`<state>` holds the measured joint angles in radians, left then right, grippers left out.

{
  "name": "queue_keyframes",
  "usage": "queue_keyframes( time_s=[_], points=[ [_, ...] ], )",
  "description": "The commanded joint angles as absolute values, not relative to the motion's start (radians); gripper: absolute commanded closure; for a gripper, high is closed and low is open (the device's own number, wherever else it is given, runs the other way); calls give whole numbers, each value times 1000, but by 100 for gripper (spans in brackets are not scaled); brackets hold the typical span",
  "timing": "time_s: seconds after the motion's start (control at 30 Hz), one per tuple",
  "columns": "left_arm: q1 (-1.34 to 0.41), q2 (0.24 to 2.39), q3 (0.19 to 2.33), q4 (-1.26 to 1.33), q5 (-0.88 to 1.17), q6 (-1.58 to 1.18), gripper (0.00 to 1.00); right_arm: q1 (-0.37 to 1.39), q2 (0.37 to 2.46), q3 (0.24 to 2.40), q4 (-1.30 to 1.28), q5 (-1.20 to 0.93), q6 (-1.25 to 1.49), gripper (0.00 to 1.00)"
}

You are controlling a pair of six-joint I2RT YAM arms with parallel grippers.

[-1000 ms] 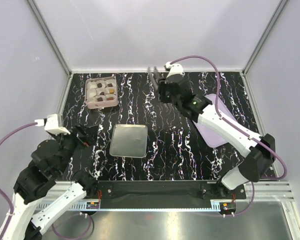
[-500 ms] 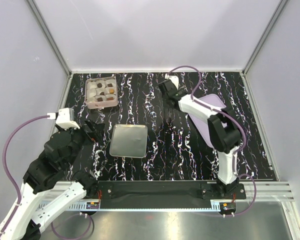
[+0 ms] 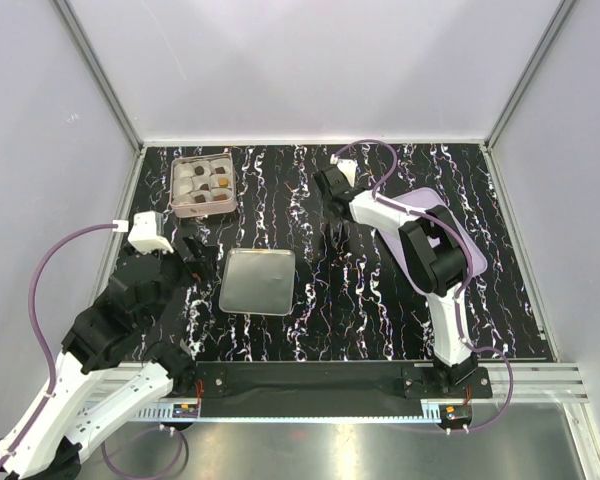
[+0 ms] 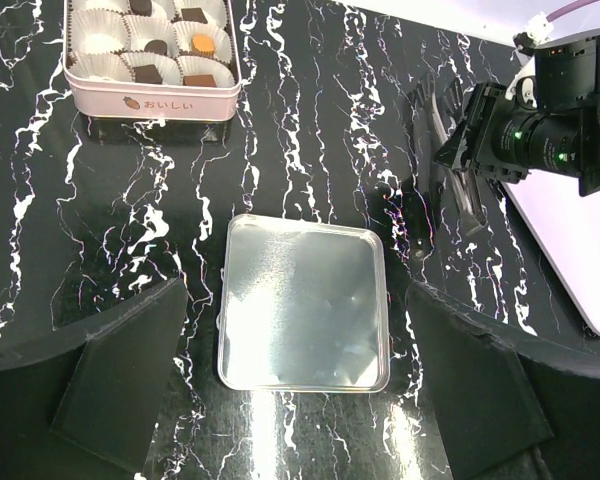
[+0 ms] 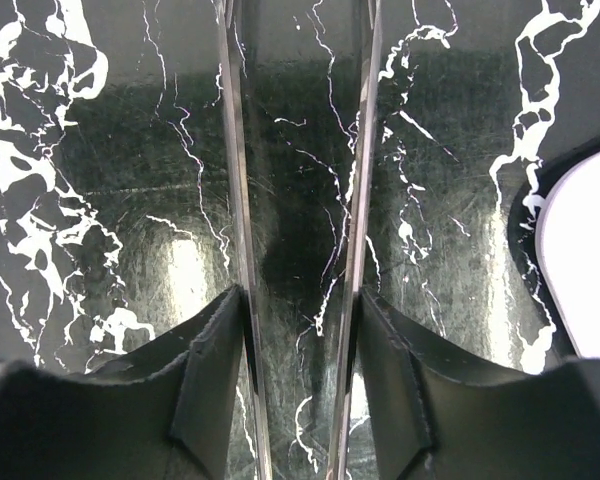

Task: Pack the chocolate

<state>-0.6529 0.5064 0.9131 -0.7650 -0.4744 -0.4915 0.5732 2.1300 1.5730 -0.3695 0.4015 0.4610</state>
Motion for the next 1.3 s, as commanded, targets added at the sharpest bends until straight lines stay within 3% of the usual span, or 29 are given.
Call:
queue_keyframes(
  time_s=[0.0, 0.37, 0.63, 0.87, 1.0, 1.27],
  points=[
    [-652, 514, 920, -703, -485, -500, 1, 568, 2117, 1543, -299, 422, 451, 45],
    [-652, 541, 933, -701, -442, -535, 1, 569, 2131, 1529, -314, 387, 403, 34],
    [-652, 662, 1021, -773, -417, -512, 1, 568, 2024, 1539, -379, 380, 376, 2],
    [-652, 831, 1127, -839, -351, -505, 4, 552, 1844, 1519, -482, 333, 356, 0],
    [-663, 887, 1091, -763, -298, -543, 10, 532, 1648, 1383, -494, 210, 387, 0],
    [-862, 1287, 1175, -719, -411, -568, 26, 531, 1267, 1135, -451, 48, 457, 0]
  ],
)
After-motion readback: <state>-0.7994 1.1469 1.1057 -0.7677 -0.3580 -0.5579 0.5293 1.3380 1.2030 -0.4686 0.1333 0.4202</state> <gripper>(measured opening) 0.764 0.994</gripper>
